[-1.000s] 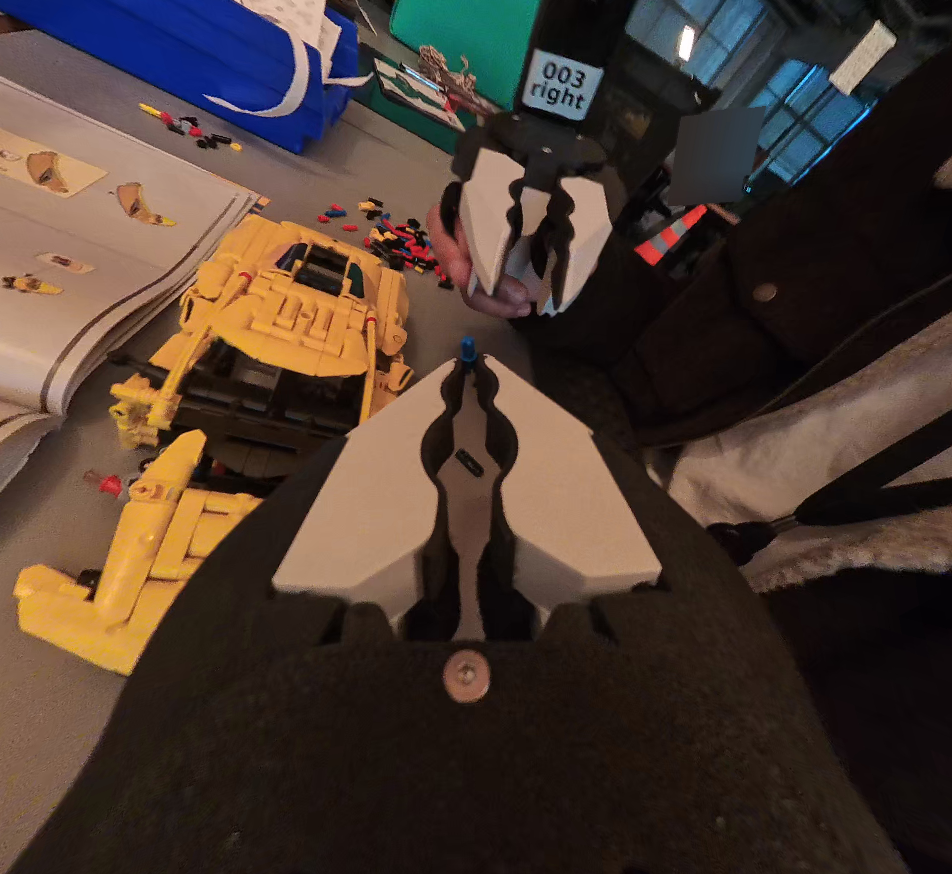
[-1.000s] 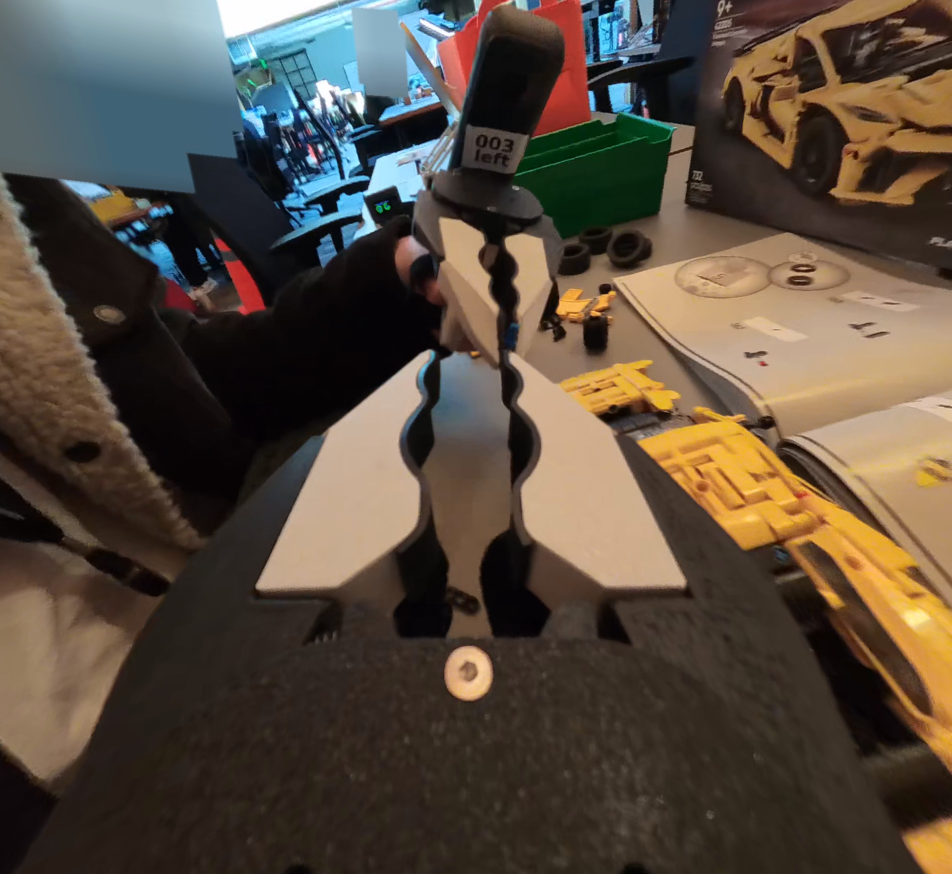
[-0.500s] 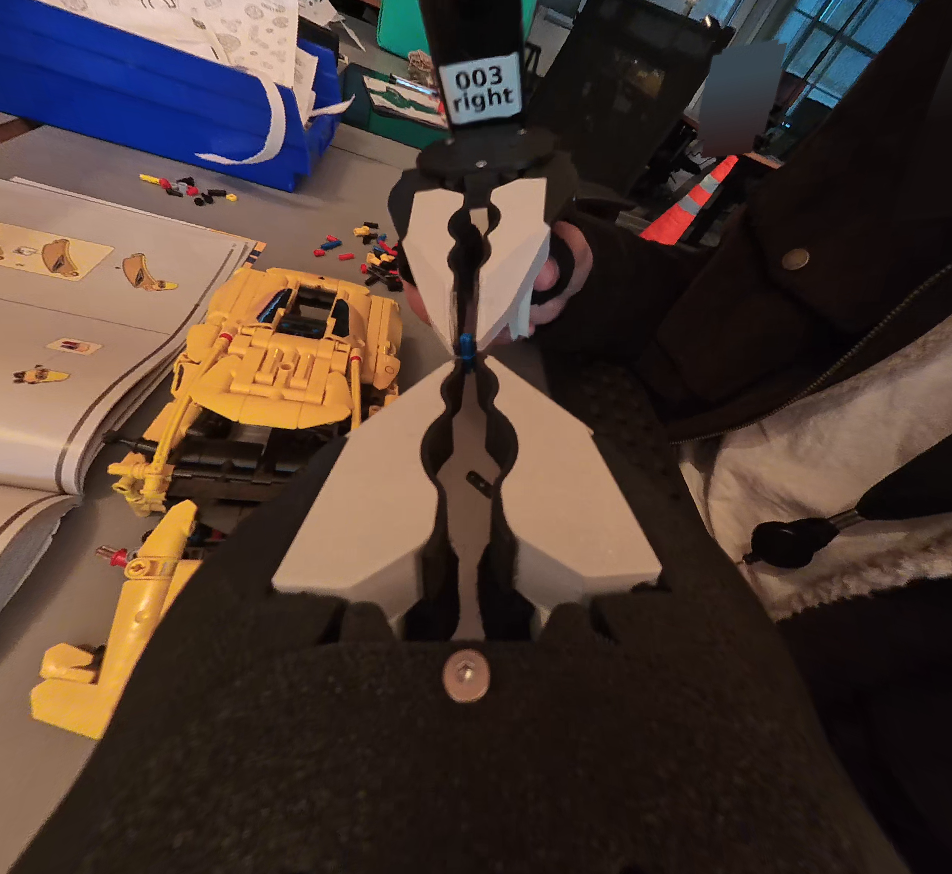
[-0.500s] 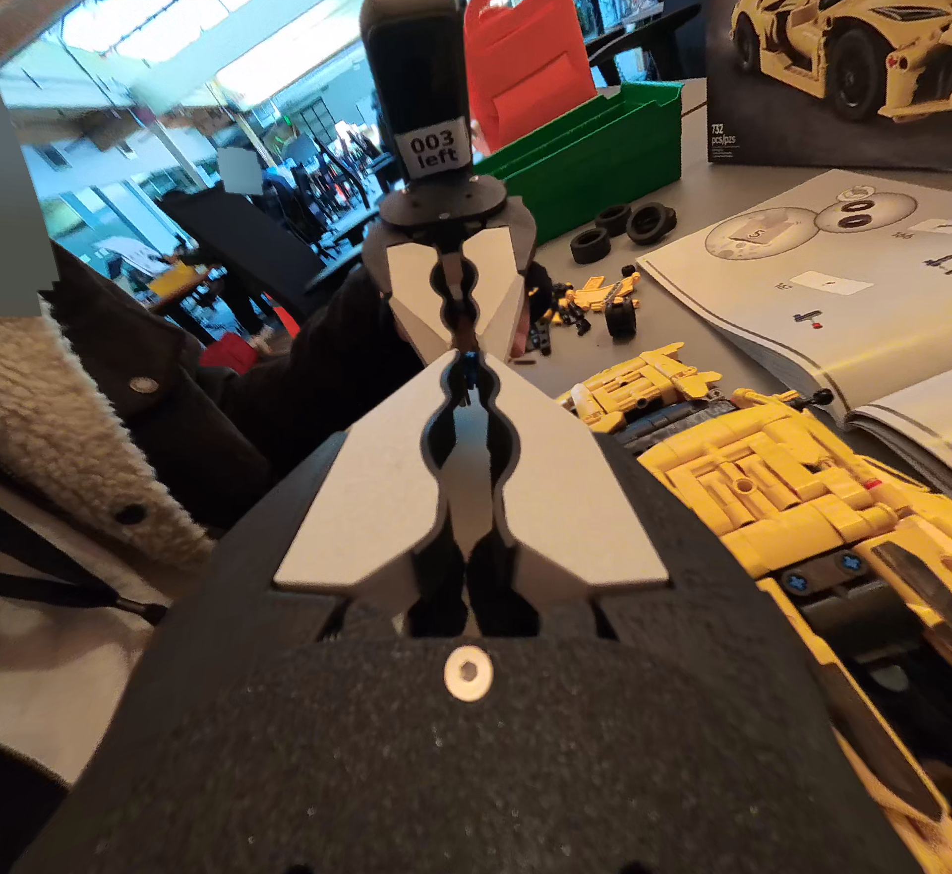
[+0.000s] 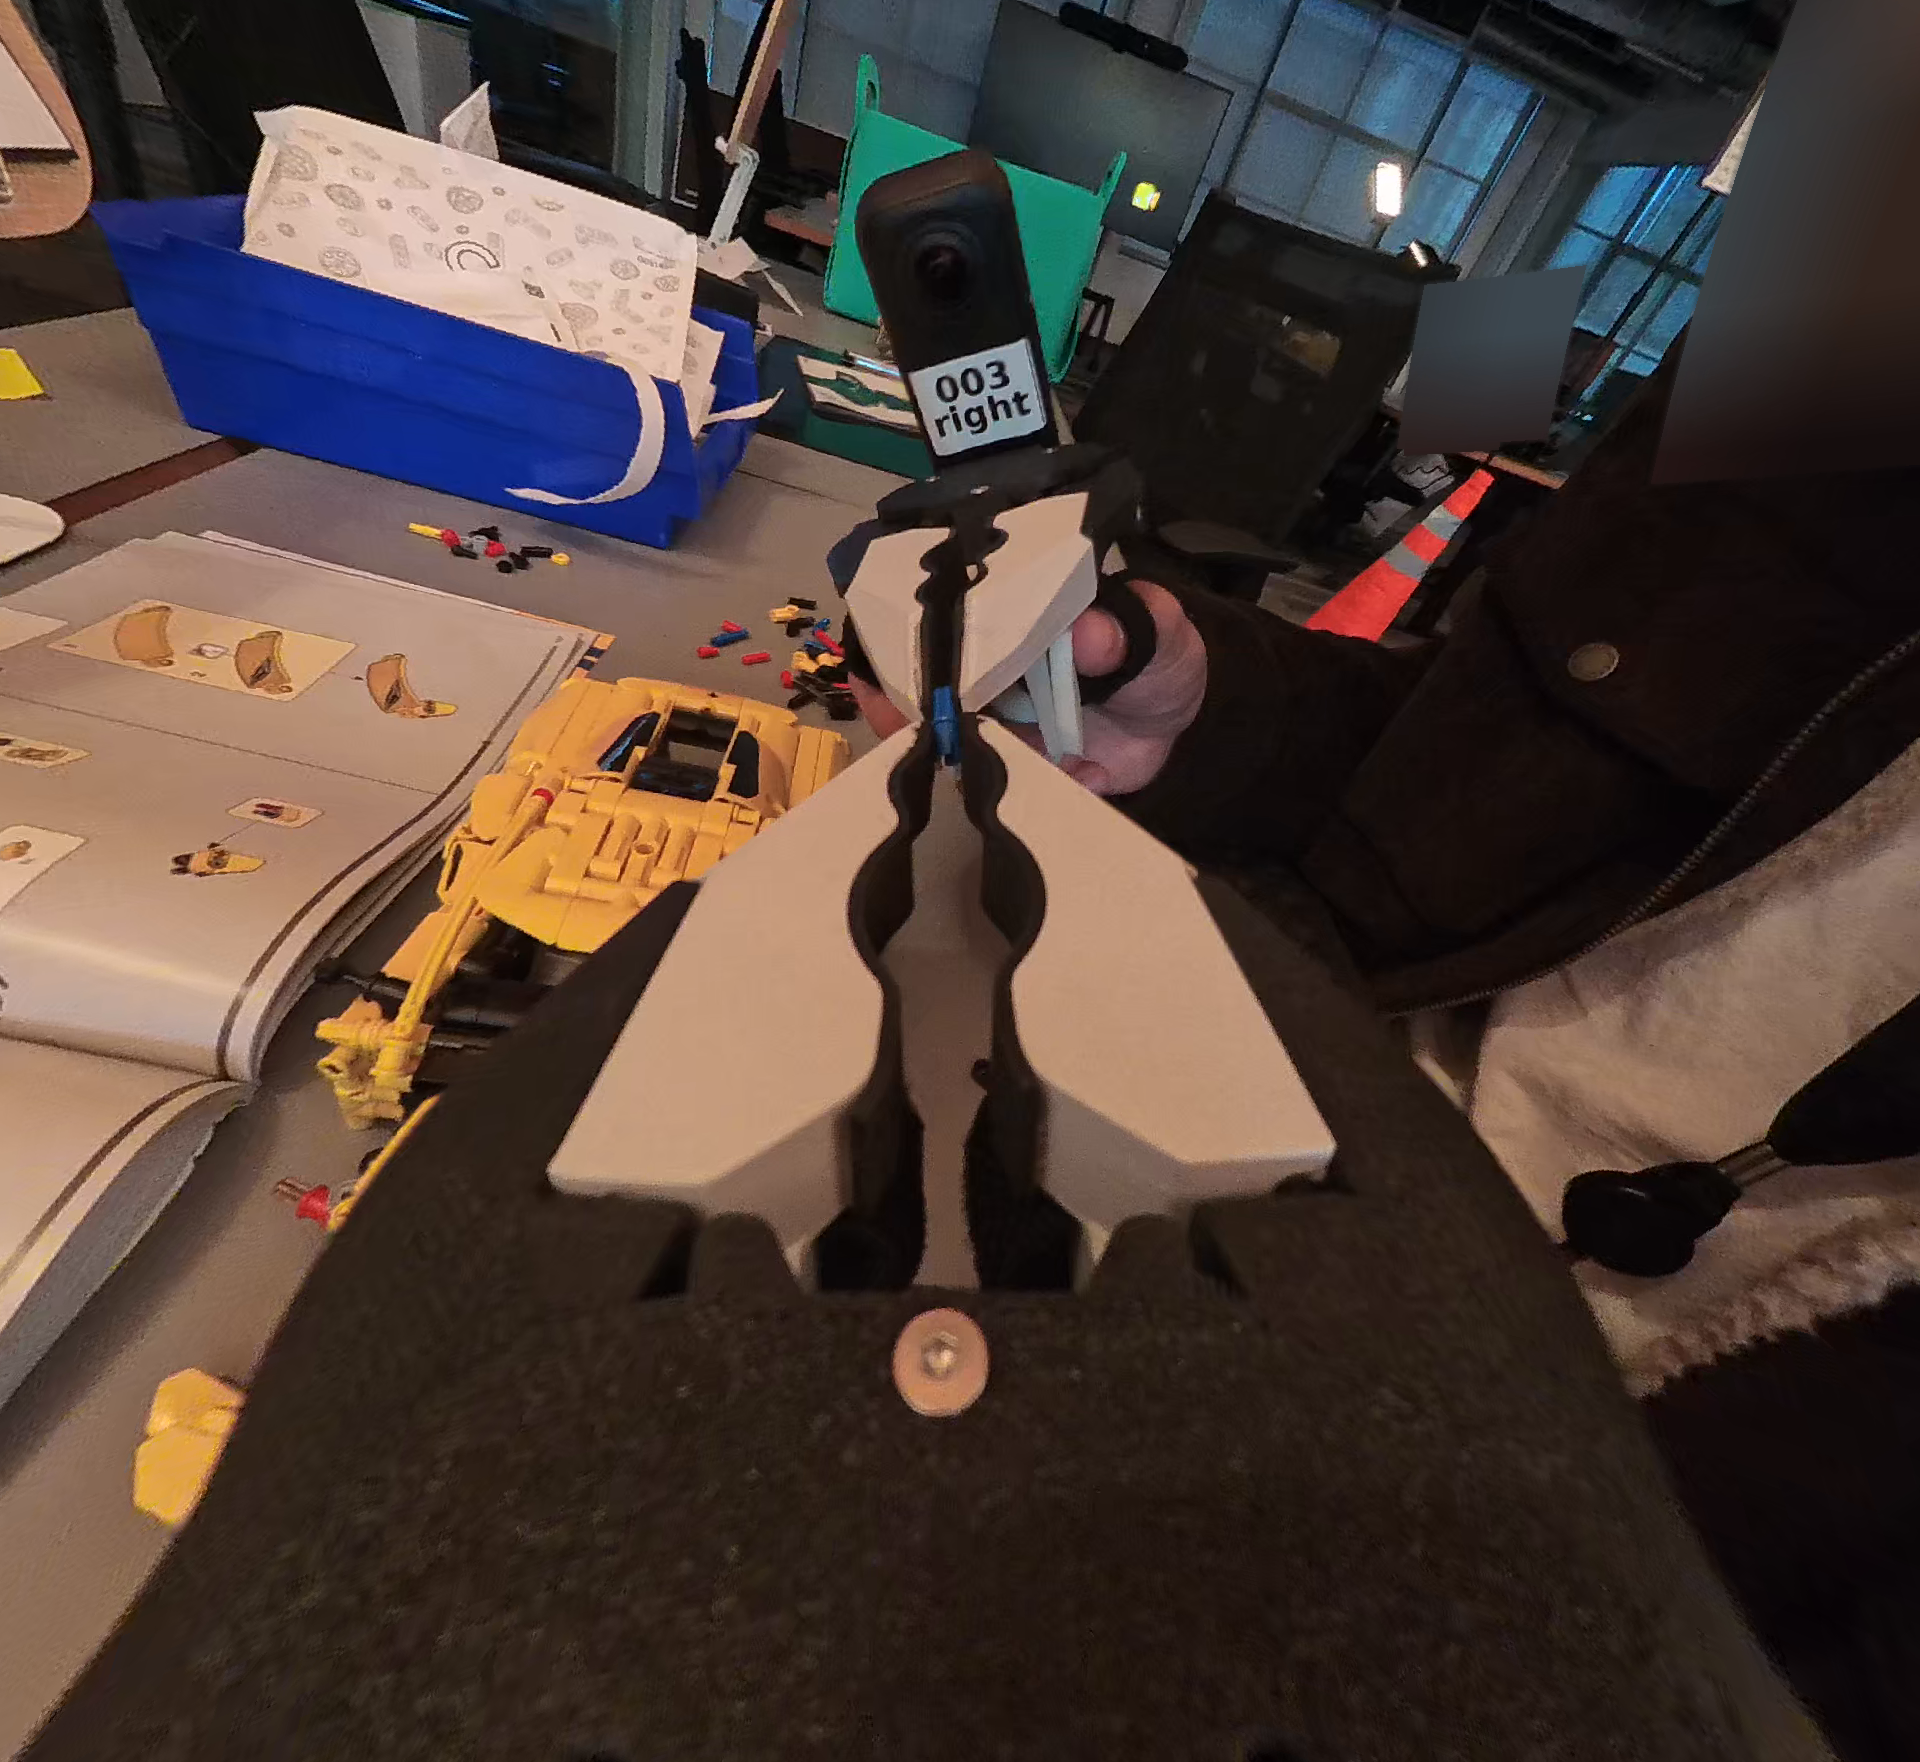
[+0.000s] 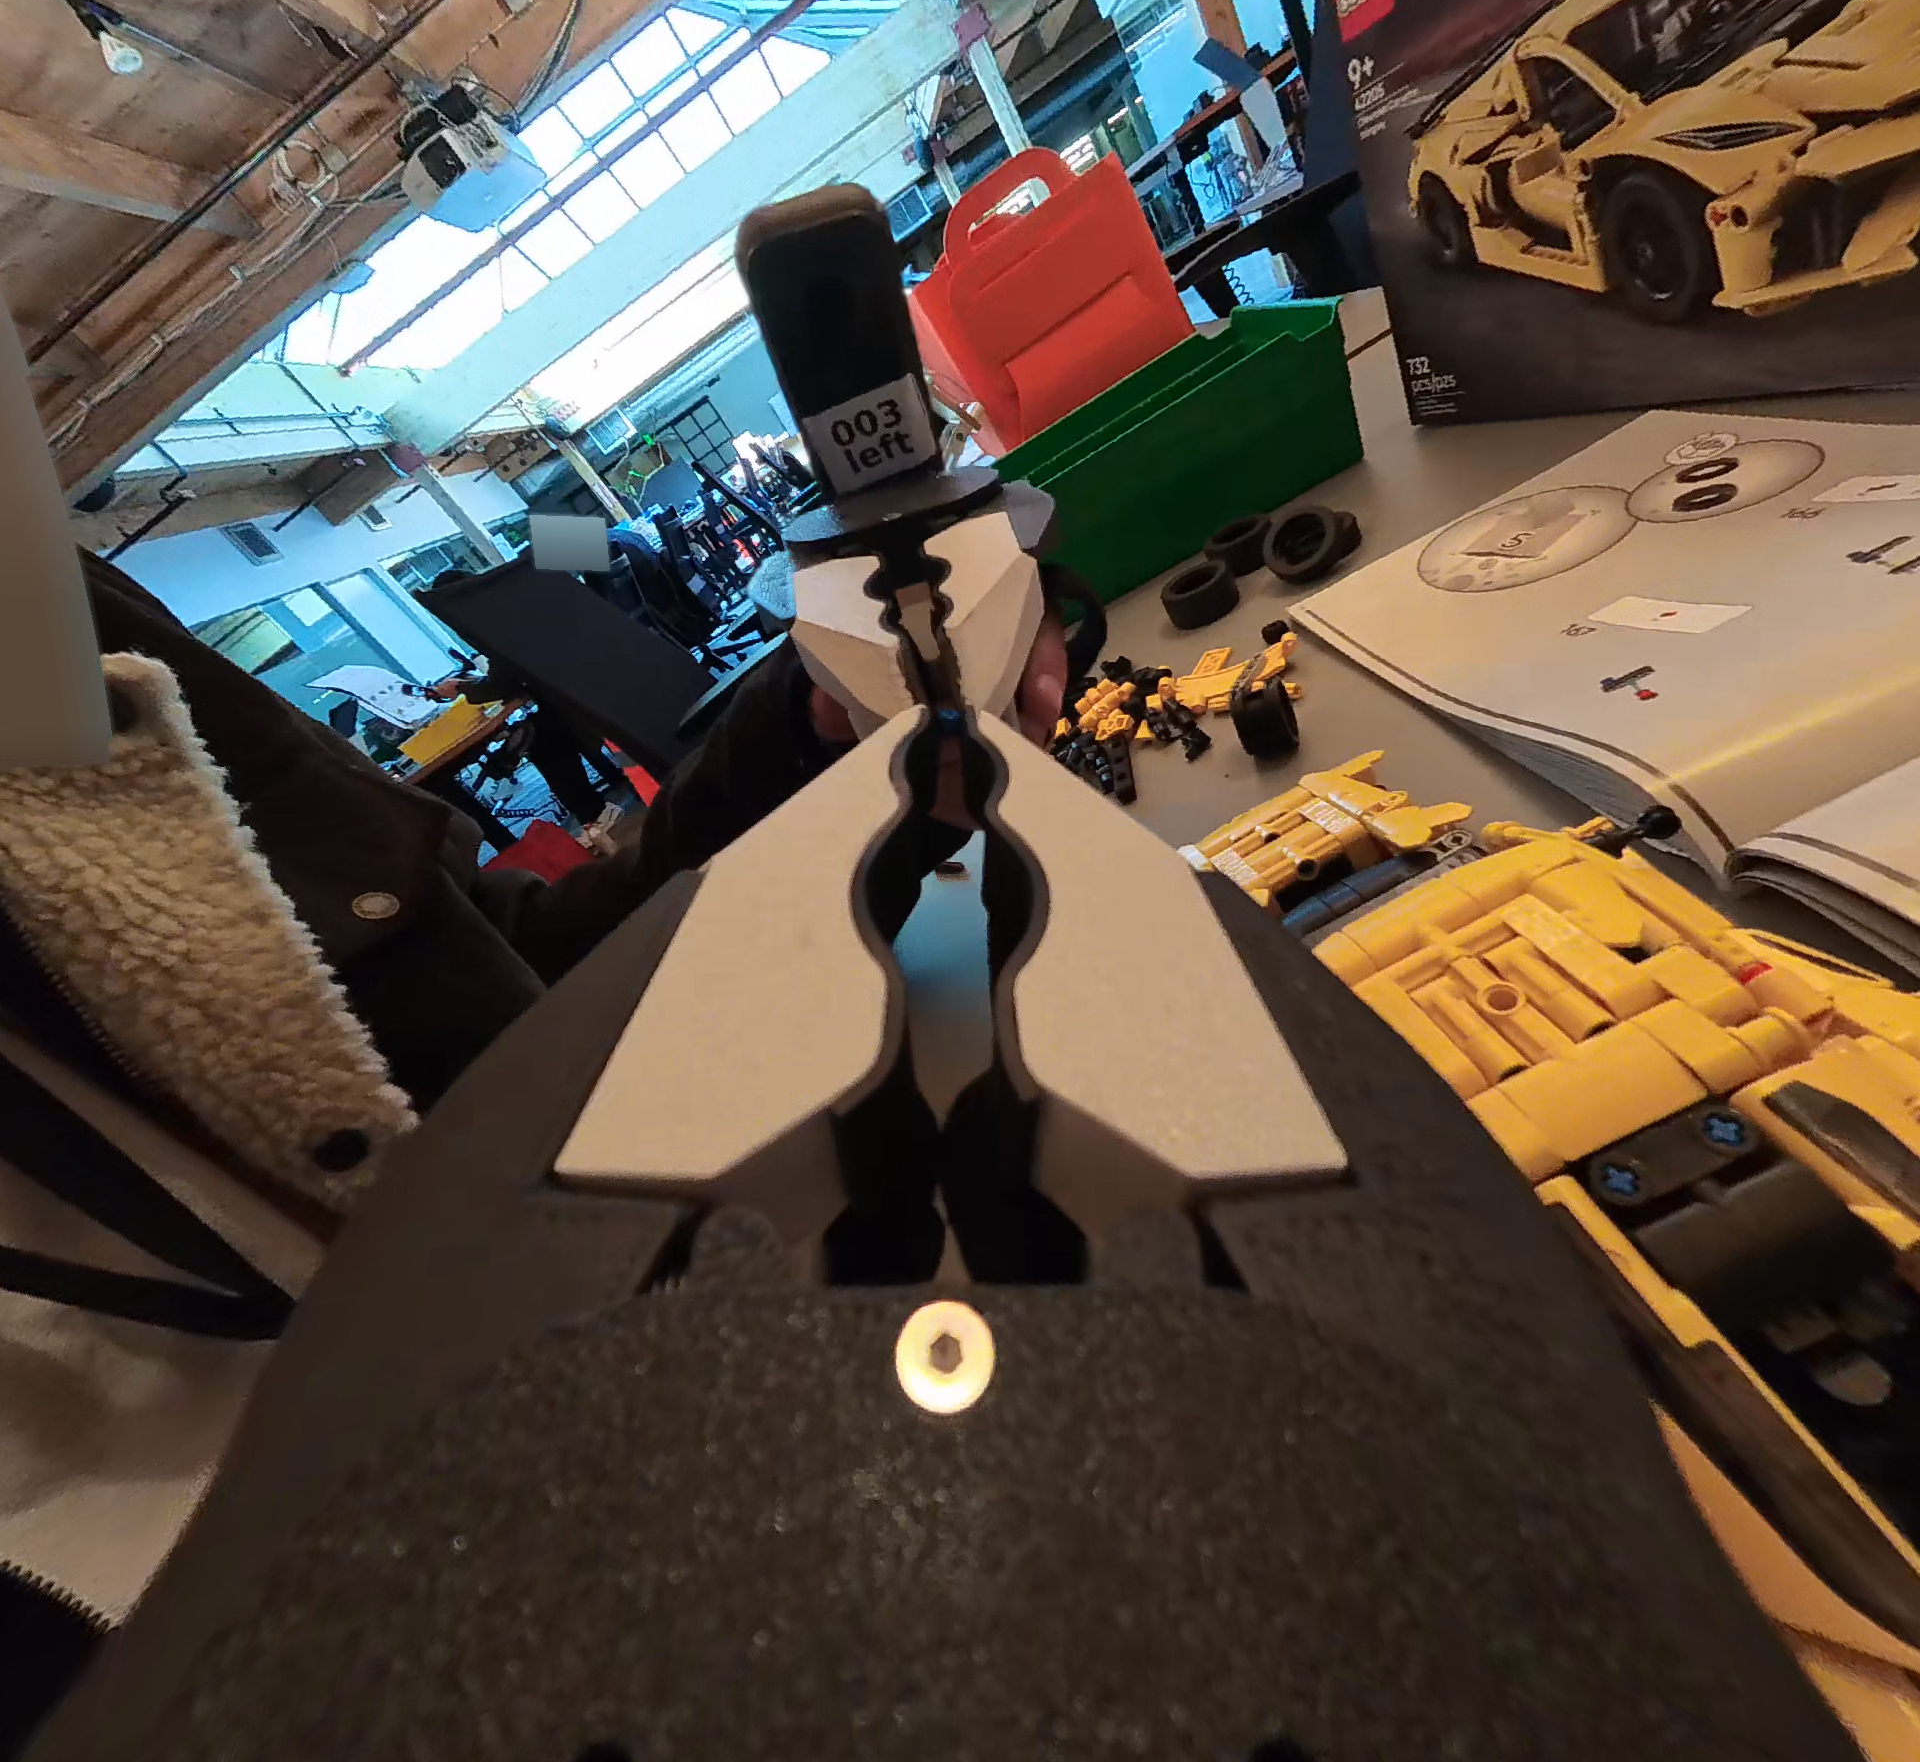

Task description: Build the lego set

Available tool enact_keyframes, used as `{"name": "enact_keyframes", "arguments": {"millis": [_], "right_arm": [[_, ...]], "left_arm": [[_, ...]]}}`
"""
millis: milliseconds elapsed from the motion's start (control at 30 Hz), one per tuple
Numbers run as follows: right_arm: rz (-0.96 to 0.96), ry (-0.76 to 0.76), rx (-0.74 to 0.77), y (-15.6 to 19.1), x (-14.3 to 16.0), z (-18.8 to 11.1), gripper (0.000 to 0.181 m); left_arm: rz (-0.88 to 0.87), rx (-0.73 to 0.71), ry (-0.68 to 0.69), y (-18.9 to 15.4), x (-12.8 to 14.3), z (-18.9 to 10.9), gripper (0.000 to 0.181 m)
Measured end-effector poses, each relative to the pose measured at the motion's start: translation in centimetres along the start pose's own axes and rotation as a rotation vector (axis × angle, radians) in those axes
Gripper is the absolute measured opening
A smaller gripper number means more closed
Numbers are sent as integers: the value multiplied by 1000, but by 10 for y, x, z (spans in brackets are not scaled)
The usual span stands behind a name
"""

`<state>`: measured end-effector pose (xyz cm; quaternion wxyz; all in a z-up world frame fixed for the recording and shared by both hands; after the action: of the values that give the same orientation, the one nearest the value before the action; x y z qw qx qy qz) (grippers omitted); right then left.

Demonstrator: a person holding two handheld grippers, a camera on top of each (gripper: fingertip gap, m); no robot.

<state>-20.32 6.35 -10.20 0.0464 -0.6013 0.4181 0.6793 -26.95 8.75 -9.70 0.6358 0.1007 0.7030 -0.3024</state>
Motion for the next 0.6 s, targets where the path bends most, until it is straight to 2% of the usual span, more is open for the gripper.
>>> {"name": "enact_keyframes", "arguments": {"millis": [100,200,233,300,400,500,600], "right_arm": [[4,-5,-11,0,1,1,2],[-120,17,-11,2,3,-5,4],[-206,75,-8,2,9,-12,7],[-438,287,-1,4,39,-24,18],[-663,551,-49,7,93,-35,17],[-822,674,-9,-7,115,-33,16],[-961,741,-28,-14,121,-25,16]], "left_arm": [[6,-1,14,-1,0,-1,4],[18,0,37,-3,2,-4,4],[6,-3,51,-2,5,-7,4],[-43,15,100,-3,15,-12,4],[-110,86,195,-9,32,-5,4],[-130,124,304,-14,49,5,4],[-142,124,326,-14,53,5,4]]}}
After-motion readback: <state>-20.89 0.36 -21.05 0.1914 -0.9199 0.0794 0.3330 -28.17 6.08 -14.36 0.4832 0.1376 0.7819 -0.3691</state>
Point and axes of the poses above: each gripper's, where its closed fingertips meet, z out along the fingers, x out of its underside, y = z × x across the jaws, the point moved 4 cm from there along -z, back along the fingers, and after that the axes turned 13 degrees about x, right-handed, at the moved point
